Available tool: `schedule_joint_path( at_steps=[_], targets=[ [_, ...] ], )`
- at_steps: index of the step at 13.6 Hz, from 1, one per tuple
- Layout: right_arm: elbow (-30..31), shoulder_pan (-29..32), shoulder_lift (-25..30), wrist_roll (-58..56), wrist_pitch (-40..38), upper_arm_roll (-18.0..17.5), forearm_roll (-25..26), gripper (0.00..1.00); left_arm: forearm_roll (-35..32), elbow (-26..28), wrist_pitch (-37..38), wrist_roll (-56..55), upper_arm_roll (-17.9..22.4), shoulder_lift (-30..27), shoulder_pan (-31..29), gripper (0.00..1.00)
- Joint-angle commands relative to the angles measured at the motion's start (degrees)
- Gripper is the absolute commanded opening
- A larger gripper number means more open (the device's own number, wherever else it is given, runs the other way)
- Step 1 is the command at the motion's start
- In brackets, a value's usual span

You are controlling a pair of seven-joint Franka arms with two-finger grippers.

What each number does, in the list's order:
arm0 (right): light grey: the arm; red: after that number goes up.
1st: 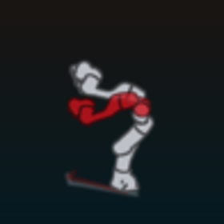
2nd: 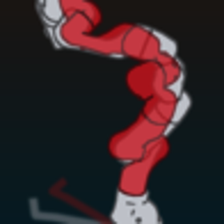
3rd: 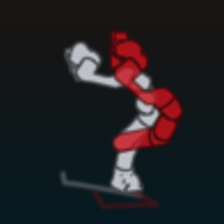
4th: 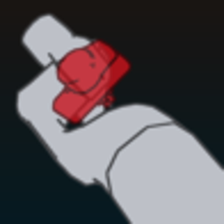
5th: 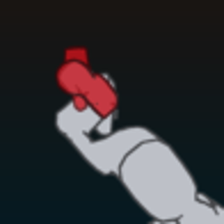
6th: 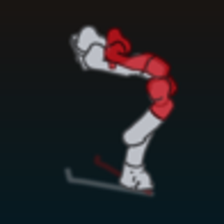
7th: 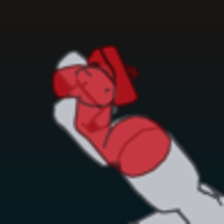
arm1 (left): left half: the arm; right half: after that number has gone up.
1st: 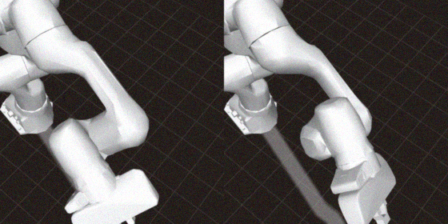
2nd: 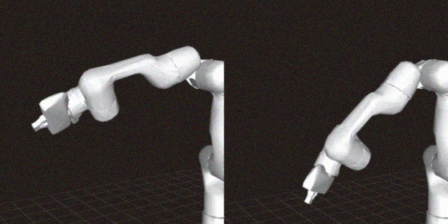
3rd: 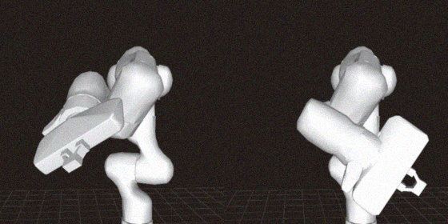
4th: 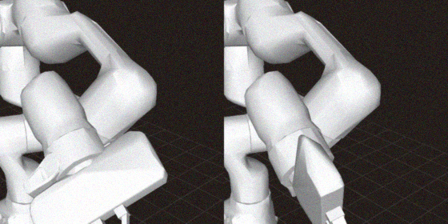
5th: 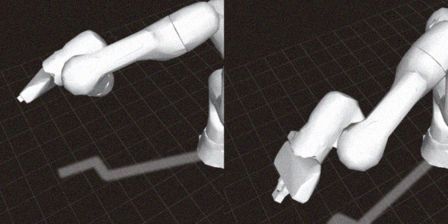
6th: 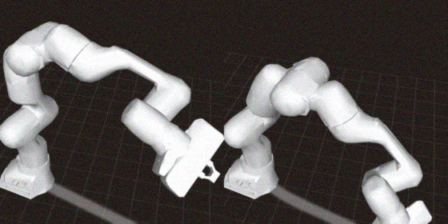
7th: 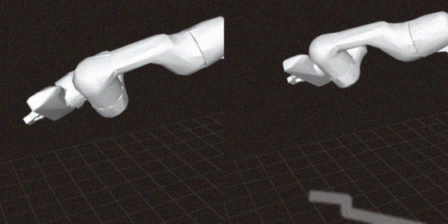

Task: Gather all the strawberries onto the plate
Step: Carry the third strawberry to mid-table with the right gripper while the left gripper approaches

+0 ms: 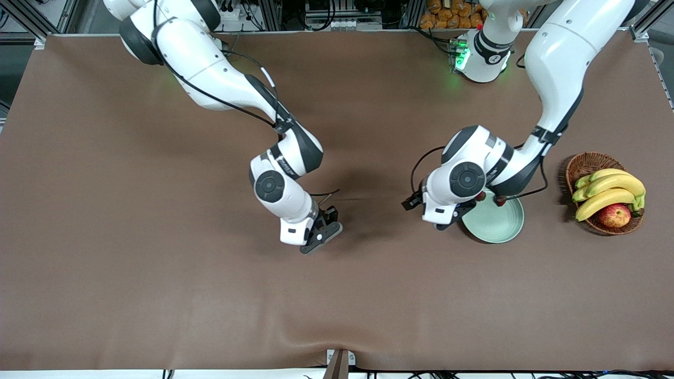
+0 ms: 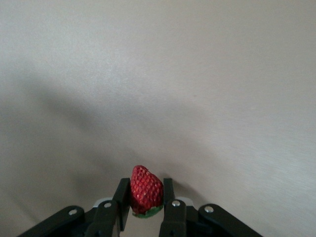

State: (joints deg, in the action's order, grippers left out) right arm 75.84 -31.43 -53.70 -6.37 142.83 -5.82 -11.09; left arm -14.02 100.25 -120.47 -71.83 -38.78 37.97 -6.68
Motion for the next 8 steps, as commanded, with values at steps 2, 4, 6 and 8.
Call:
schedule_joint_path(
  at_steps=[2,4,6,8],
  targets=[
    [-0.7,0.6,1.8,0.9,0.1,1.9,1.8,1.0,2.5,-2.1,-6.9,-3.7,0.3,3.0,2.8,1.0],
    [-0.3,3.5,4.5,0.7,-1.9,3.1,1.9,1.0,2.5,-3.4,-10.7,-7.3,0.3,4.5,5.4,1.0],
    [-0.4,7.4,7.7,0.7,-6.7,3.2,1.9,1.0,2.4,-9.2,-13.2,-13.8,2.3,7.6,10.8,1.0],
    [-0.2,12.3,10.5,0.7,-10.4,3.2,1.9,1.0,2.6,-16.3,-13.3,-18.1,6.8,10.8,17.5,1.0]
  ],
)
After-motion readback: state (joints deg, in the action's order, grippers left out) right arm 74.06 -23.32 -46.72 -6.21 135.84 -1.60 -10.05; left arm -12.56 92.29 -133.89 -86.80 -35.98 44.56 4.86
